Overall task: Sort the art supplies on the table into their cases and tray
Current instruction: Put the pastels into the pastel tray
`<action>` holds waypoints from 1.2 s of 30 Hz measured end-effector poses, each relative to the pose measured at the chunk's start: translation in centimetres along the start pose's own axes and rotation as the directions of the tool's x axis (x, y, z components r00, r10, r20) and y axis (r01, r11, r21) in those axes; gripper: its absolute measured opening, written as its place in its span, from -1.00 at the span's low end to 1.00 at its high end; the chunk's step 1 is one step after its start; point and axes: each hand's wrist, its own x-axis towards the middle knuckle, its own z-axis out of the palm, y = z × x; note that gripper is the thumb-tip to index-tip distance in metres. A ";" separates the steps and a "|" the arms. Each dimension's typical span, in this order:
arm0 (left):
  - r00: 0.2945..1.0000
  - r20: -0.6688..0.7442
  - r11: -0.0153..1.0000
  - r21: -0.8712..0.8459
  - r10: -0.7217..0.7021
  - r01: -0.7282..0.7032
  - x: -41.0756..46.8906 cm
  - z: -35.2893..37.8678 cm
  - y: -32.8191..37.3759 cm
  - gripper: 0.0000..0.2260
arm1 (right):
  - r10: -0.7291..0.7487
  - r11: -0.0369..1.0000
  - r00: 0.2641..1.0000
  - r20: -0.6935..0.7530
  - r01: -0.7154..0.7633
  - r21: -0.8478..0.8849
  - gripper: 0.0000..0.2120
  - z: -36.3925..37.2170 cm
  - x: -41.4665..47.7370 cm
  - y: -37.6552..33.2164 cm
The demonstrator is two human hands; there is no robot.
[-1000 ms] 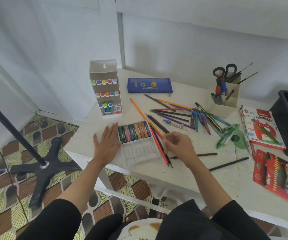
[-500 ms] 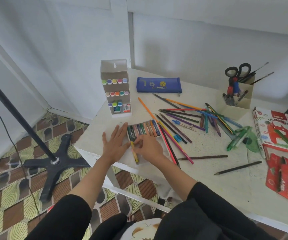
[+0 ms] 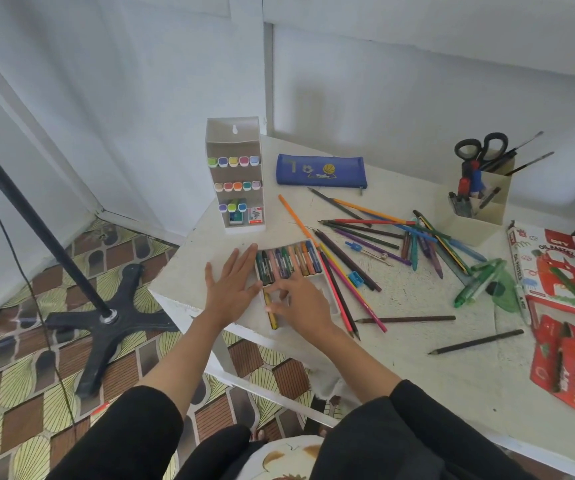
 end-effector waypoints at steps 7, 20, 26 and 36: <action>1.000 -0.015 1.000 -0.005 0.007 -0.007 0.0 0.2 -0.1 -0.32 | -0.026 0.999 0.996 -0.087 0.022 -0.041 -0.53 0.4 -0.2 -0.2; 0.996 -0.085 0.999 0.040 0.000 0.003 -0.2 0.9 0.3 -0.25 | 0.196 0.980 0.818 -0.541 -0.182 0.080 -0.86 -13.1 -1.5 10.4; 0.994 -0.111 0.998 0.059 -0.011 0.017 -0.1 1.1 0.6 -0.26 | 0.416 0.807 0.725 -0.549 -0.572 -0.144 -0.74 -19.5 -2.7 18.9; 0.989 -0.144 0.998 0.051 -0.019 0.027 -0.2 1.0 0.7 -0.27 | 0.576 0.635 0.678 -0.456 -0.723 -0.273 -0.40 -22.3 -2.5 21.3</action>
